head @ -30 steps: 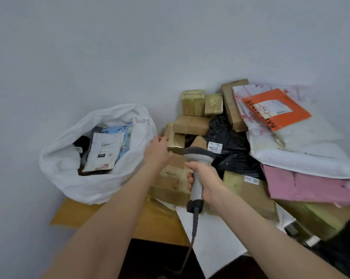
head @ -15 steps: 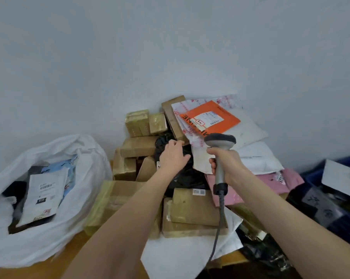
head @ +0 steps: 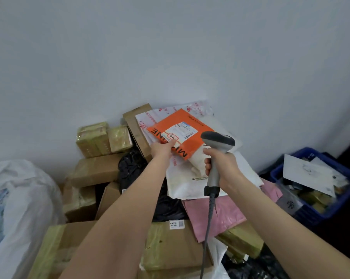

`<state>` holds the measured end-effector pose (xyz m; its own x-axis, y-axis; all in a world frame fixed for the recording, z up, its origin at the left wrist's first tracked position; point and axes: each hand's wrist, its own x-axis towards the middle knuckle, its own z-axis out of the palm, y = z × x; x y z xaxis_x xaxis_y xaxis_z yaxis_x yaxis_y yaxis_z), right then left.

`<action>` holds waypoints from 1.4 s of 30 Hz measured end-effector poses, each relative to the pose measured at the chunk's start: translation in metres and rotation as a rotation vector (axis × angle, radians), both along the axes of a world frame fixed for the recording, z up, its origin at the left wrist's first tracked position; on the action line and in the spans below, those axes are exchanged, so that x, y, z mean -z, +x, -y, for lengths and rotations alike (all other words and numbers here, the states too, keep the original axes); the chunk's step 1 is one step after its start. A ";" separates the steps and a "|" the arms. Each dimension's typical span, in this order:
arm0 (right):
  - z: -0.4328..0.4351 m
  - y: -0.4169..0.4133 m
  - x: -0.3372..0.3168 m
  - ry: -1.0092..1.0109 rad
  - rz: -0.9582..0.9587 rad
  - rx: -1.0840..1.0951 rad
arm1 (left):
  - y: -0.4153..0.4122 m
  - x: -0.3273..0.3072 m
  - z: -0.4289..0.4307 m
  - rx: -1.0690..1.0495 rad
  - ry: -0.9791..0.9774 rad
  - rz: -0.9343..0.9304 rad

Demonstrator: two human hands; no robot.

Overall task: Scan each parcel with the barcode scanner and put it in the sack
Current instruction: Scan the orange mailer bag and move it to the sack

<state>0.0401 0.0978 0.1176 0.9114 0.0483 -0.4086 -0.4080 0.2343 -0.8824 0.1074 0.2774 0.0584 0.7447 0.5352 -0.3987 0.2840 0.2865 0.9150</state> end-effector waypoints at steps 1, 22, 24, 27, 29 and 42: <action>0.003 0.004 0.001 0.009 -0.002 0.008 | 0.002 0.000 0.001 -0.006 -0.011 0.003; 0.025 0.001 0.010 -0.087 0.151 -0.018 | -0.145 -0.042 -0.002 0.057 -0.160 0.211; 0.031 -0.004 0.012 -0.103 0.173 -0.069 | -0.154 -0.046 -0.014 0.079 -0.021 0.123; 0.036 -0.014 0.017 -0.076 0.202 -0.109 | -0.161 -0.045 -0.015 0.026 0.062 0.108; 0.040 -0.022 0.017 -0.046 0.202 -0.081 | -0.164 -0.040 -0.011 -0.033 0.089 0.122; 0.032 -0.088 0.013 0.019 0.142 -0.363 | -0.165 -0.010 0.007 -0.224 0.087 0.095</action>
